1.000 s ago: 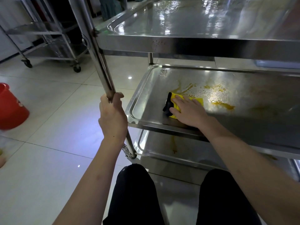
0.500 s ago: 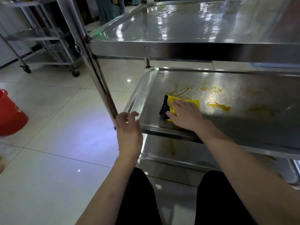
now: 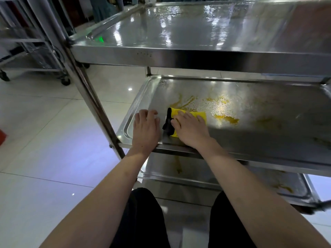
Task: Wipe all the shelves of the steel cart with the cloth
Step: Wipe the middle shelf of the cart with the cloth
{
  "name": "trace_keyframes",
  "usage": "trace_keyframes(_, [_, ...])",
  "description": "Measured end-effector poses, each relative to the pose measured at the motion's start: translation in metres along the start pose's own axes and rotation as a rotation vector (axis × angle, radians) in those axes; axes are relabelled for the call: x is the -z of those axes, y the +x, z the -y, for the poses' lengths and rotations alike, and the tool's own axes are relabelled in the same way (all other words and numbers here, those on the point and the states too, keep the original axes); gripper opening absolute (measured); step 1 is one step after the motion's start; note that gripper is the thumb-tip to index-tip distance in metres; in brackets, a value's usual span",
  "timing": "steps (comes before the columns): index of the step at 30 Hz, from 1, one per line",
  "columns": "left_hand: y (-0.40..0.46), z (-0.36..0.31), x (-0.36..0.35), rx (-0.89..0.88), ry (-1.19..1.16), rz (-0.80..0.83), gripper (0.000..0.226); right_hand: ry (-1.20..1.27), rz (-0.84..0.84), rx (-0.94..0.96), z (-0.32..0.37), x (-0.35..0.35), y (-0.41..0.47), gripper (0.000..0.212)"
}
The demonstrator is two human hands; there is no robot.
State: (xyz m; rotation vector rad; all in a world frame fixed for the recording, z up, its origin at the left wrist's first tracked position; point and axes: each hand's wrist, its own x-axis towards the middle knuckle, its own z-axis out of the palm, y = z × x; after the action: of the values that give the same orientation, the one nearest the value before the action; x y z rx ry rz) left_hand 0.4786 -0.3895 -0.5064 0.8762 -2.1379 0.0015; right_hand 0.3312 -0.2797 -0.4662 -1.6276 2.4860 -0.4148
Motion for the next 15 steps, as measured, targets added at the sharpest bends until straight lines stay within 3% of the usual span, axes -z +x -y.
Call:
trace_keyframes(6, [-0.002, 0.001, 0.003, 0.027, 0.041, 0.058, 0.023, -0.041, -0.023, -0.02, -0.024, 0.006, -0.013, 0.048])
trace_keyframes(15, [-0.004, -0.006, 0.001, 0.069, 0.06, 0.102, 0.017, -0.09, 0.027, -0.11, -0.066, 0.018, -0.031, 0.053])
